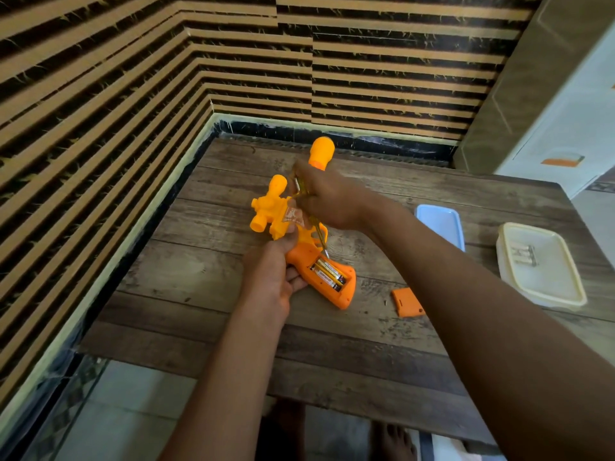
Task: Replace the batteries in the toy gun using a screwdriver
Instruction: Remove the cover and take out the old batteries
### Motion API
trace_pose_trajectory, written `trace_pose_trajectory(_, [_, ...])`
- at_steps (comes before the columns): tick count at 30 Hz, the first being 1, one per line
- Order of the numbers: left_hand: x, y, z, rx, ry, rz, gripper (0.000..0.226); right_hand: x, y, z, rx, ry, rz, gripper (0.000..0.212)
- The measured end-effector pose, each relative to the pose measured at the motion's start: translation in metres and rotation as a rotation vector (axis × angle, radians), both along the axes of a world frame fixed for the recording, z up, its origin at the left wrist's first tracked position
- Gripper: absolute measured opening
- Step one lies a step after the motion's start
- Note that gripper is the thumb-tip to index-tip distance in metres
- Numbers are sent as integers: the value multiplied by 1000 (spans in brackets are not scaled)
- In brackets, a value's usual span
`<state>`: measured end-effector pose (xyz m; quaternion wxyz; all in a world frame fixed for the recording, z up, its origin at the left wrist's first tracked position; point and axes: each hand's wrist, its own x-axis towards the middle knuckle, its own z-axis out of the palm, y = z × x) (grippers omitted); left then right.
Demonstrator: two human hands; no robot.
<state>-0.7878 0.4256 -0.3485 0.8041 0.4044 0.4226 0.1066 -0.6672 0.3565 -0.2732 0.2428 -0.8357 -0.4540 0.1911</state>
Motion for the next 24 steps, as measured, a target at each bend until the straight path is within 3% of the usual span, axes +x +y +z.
trace_pose_trajectory(3, [0,0,0,19,0,-14,35,-3,-7,-11,-15,-48,5,35])
trace_pose_trajectory(7, [1,2,0,14,-17,-7,34,0,-29,-2,335,48,-129,13])
trace_pose_trajectory(11, [1,1,0,24,-8,-7,36,-10,-43,-6,565,124,-202,12])
trace_pose_trajectory(19, [-2,0,1,27,-27,-13,38,-35,-59,-25,759,76,-203,8])
trace_pose_trajectory(24, [-2,1,1,25,-25,-15,41,-33,-58,-22,759,7,-166,7])
